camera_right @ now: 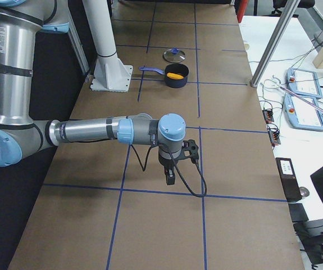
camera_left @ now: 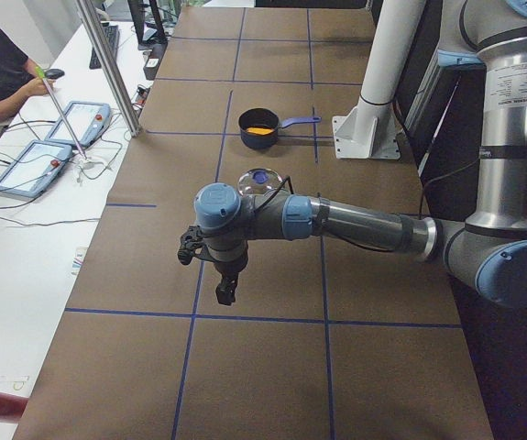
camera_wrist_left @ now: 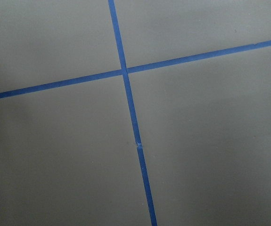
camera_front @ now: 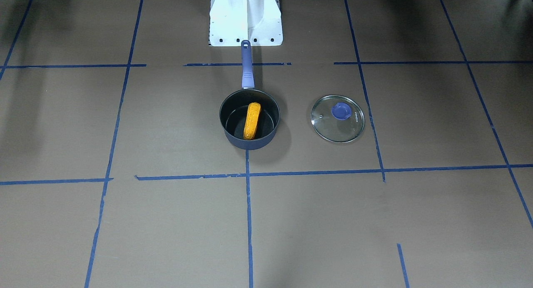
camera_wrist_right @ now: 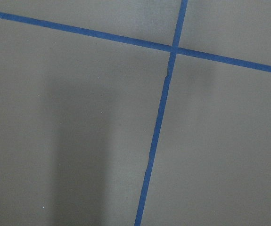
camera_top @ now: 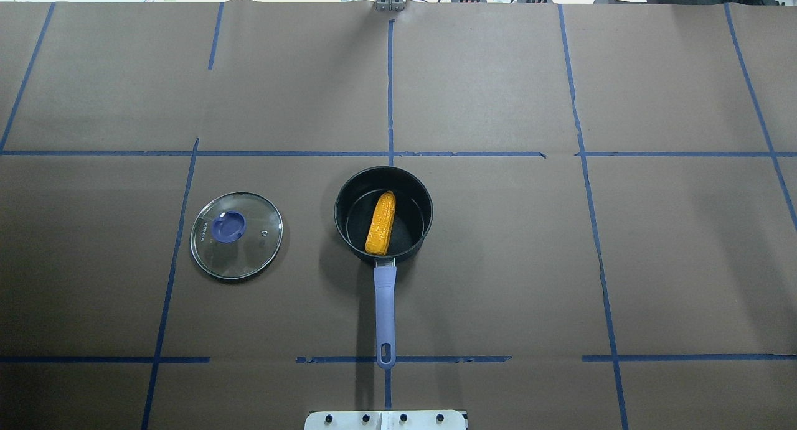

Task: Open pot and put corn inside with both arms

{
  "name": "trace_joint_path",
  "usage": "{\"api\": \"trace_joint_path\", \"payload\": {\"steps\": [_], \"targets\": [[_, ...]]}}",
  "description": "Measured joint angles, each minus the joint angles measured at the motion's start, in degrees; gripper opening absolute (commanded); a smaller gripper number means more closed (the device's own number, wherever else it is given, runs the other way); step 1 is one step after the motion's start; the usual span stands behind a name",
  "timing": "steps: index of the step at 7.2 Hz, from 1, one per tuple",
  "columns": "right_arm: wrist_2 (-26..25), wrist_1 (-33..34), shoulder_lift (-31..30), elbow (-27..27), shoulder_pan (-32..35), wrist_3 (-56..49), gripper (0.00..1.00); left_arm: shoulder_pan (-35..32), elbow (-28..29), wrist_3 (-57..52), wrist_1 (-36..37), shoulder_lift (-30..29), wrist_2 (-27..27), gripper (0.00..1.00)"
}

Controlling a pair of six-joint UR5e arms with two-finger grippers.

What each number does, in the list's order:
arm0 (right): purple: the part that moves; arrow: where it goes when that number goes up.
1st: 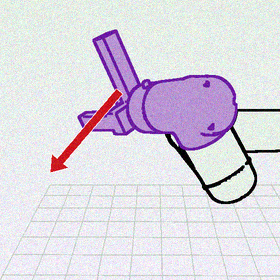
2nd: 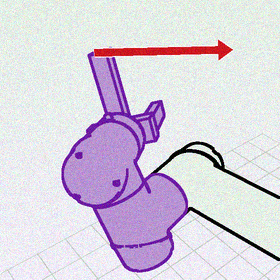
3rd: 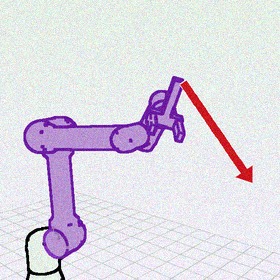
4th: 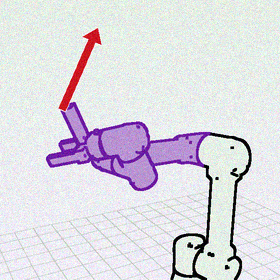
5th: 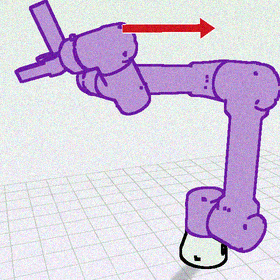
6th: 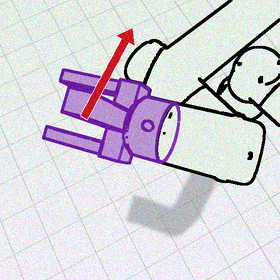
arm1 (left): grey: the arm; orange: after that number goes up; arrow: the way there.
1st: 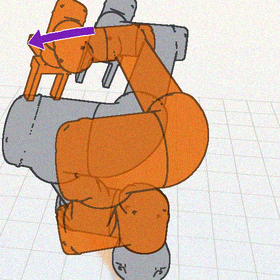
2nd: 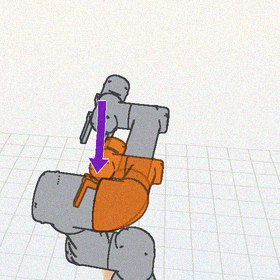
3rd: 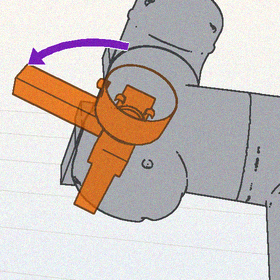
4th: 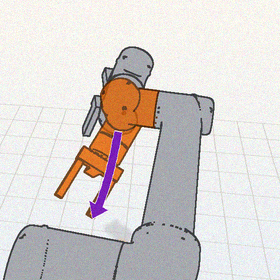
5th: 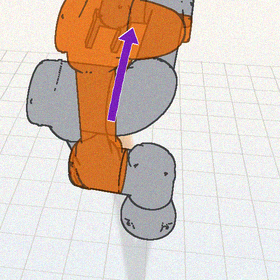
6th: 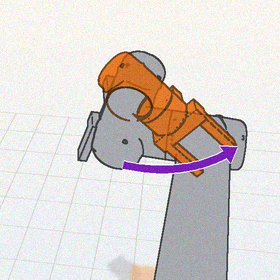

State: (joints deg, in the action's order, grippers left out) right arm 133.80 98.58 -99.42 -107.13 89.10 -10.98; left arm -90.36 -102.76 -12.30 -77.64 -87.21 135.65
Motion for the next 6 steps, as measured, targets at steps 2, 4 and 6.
{"api": "trace_joint_path", "payload": {"steps": [2,4,6], "targets": [[0.0,0.0,-0.2,0.0,-0.3,0.1,1.00,0.1,0.2,0.1,-0.1,0.5,1.0,1.00],[0.1,0.0,-0.3,0.0,-0.4,0.2,1.00,0.1,0.3,-0.1,-0.1,1.0,2.1,1.00],[0.2,0.0,-0.5,0.0,-0.5,0.2,1.00,0.1,0.4,-0.3,-0.2,0.7,2.3,1.00]]}}
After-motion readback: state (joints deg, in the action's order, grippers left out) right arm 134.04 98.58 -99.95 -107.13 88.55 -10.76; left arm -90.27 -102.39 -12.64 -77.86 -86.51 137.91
